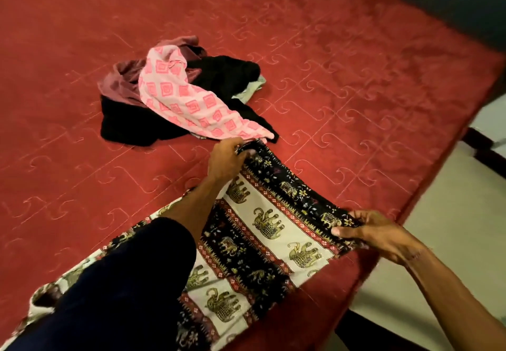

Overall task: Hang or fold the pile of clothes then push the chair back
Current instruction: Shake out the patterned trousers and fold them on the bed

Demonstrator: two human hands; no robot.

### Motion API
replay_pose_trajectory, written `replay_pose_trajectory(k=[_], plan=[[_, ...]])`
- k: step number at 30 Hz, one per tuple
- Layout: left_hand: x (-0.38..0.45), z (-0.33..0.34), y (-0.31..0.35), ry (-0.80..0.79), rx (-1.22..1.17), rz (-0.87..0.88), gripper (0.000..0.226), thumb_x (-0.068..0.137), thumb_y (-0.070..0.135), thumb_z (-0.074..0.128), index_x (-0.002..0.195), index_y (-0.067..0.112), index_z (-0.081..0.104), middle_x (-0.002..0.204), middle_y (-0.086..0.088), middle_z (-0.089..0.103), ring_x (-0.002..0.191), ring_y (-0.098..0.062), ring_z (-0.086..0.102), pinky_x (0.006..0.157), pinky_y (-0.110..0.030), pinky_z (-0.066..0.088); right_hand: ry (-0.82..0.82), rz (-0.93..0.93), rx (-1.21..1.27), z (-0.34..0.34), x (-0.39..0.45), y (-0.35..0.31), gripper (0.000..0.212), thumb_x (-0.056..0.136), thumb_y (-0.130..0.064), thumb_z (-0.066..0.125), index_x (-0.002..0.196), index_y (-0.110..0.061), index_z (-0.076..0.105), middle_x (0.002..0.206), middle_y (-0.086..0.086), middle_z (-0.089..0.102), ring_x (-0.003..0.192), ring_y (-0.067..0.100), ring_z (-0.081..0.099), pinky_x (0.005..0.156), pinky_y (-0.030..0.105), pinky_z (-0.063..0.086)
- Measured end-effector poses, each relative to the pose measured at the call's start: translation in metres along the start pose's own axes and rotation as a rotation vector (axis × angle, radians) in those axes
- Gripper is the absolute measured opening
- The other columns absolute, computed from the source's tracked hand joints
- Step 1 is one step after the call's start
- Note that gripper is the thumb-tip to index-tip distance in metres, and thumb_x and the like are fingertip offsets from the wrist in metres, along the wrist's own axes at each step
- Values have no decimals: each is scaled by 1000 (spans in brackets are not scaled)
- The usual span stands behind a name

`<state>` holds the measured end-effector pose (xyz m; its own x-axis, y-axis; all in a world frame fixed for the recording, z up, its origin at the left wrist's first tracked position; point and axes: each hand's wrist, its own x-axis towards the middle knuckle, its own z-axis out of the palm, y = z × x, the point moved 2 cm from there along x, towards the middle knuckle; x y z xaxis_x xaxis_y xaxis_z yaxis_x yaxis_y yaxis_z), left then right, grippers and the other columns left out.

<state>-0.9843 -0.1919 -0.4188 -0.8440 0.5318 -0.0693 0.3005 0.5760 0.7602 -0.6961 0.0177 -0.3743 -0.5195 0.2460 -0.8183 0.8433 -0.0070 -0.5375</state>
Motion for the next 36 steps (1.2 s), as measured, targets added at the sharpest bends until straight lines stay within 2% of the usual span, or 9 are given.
replay_pose_trajectory(k=[3,6,10,14,16,20,26,31,36], plan=[[9,25,6,5,5,-32,27,84,33,76,103,15,78,90,4,75,64,0,60,54,-8,39,173,-5,-122,-8,20,17,69,43,-44,93,99,-11,70,95,3,76,92,23,69,92,39,53],[18,44,7,-31,57,-41,25,86,31,75,106,15,78,85,0,77,55,-9,60,53,-22,48,228,-33,-225,-12,47,37,76,33,-54,89,89,-8,67,91,5,72,95,31,67,89,43,53],[35,62,5,-92,173,-84,31,88,38,72,109,17,77,88,0,75,59,-14,59,67,-32,55,249,2,-435,-14,53,36,53,56,-46,92,93,-24,61,98,-4,67,95,19,64,87,41,54],[42,69,2,-60,254,-97,40,85,44,72,118,21,71,110,4,73,86,-13,66,82,-37,57,212,129,-719,-14,54,19,54,65,-54,85,100,-26,56,87,-7,61,79,11,59,75,31,53],[40,69,2,-26,325,-57,46,85,47,72,123,22,66,112,2,71,95,-16,65,83,-39,56,278,116,-842,-10,55,5,66,69,-53,83,118,-22,51,101,-3,61,89,15,59,82,31,54],[24,61,2,73,466,99,48,89,43,69,123,13,54,116,-4,62,103,-19,59,86,-37,54,402,-259,-915,19,56,-29,71,86,-53,68,141,-20,36,137,1,42,122,17,40,104,32,41],[-36,39,-28,54,679,300,19,92,23,66,103,10,58,91,-5,59,76,-17,52,65,-32,50,187,-766,-819,122,70,-58,27,104,-31,50,127,-18,57,130,-2,51,115,15,46,100,28,41],[-107,-7,-81,13,765,282,16,90,24,62,99,12,58,93,-8,61,79,-25,55,66,-38,45,95,-954,-901,215,80,-73,18,95,-18,58,113,-13,60,117,7,58,107,27,52,94,43,47],[-184,-76,-126,-18,811,182,25,88,31,55,102,11,60,97,-9,64,84,-27,57,70,-39,44,11,-1083,-964,305,57,-82,25,94,-16,61,119,-12,60,118,9,59,103,31,53,86,44,50]])
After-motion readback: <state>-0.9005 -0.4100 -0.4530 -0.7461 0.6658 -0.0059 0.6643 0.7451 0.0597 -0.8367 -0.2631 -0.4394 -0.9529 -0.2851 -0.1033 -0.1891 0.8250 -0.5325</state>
